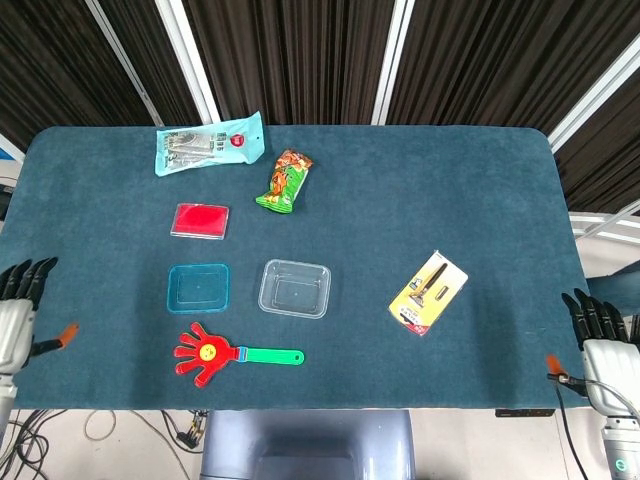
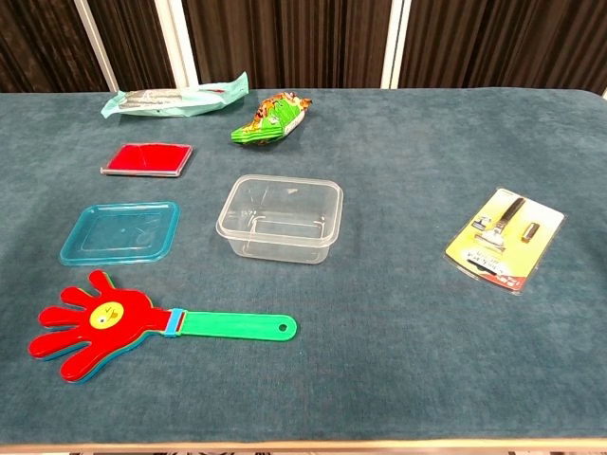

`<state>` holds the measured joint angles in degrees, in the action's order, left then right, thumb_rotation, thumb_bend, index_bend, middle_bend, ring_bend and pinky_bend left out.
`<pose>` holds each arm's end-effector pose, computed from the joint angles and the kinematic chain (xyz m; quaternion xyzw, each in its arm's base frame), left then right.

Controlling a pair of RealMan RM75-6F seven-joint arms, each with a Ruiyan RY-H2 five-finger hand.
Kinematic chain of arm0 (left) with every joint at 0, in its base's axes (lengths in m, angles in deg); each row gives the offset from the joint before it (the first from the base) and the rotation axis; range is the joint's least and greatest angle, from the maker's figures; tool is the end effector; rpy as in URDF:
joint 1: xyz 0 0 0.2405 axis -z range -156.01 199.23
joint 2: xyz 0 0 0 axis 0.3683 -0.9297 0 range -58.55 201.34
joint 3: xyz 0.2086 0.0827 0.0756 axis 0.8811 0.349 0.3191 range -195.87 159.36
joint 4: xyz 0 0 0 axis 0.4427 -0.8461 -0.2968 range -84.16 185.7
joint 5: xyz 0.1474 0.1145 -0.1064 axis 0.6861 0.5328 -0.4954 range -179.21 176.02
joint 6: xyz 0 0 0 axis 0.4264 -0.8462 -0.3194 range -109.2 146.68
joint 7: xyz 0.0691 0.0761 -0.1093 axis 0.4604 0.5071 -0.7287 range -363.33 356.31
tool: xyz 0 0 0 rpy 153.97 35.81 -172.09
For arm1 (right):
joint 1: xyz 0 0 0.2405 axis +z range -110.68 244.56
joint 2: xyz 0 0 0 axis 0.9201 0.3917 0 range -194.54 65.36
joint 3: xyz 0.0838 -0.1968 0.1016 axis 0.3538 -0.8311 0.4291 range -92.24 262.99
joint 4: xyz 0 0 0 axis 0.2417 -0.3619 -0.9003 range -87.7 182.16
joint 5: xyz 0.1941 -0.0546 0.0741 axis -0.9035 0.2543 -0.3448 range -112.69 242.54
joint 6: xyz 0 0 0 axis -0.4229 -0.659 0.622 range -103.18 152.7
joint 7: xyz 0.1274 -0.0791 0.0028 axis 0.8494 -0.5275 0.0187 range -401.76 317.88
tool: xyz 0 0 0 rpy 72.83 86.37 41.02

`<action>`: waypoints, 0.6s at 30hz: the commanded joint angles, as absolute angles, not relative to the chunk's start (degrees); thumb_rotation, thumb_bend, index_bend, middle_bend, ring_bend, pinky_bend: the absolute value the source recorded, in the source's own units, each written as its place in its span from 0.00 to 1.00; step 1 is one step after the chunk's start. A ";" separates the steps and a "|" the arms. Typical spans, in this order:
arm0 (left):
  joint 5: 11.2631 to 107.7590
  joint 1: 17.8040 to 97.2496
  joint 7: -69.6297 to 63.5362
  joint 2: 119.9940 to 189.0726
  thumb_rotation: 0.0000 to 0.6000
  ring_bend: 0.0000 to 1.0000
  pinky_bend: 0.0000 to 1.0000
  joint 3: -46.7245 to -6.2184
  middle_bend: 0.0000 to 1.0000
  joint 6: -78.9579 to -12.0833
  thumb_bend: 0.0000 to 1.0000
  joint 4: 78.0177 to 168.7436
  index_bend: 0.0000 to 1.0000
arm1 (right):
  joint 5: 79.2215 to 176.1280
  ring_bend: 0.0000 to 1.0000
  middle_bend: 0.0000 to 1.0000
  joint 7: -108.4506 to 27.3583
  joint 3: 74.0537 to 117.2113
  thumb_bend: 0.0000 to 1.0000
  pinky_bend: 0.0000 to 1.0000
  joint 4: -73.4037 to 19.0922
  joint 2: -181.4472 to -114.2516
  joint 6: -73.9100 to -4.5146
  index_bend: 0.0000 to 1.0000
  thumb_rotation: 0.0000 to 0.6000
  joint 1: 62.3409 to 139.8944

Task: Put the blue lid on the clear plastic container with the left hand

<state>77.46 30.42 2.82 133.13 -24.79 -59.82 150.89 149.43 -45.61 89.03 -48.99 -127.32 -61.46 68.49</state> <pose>-0.2729 0.2159 0.1447 -0.5927 -0.4062 -0.3738 0.5865 -0.2955 -0.1711 0.1533 0.5743 -0.3944 0.3718 0.6135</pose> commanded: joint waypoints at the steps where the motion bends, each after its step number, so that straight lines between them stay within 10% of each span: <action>1: 71.38 37.44 10.28 130.97 1.00 0.00 0.05 -28.28 0.07 -50.47 0.13 154.80 0.01 | 149.39 0.00 0.01 -45.21 88.94 0.34 0.00 -48.85 -127.43 -61.37 0.00 1.00 68.44; 18: 37.61 58.46 33.89 142.54 1.00 0.00 0.06 -29.85 0.06 -35.46 0.09 148.54 0.00 | 146.30 0.00 0.01 -43.03 89.63 0.34 0.00 -50.44 -126.75 -59.41 0.00 1.00 68.65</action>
<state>40.43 56.06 31.80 139.70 -30.69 -37.03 151.27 146.31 -43.04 89.63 -50.43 -126.75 -59.42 68.65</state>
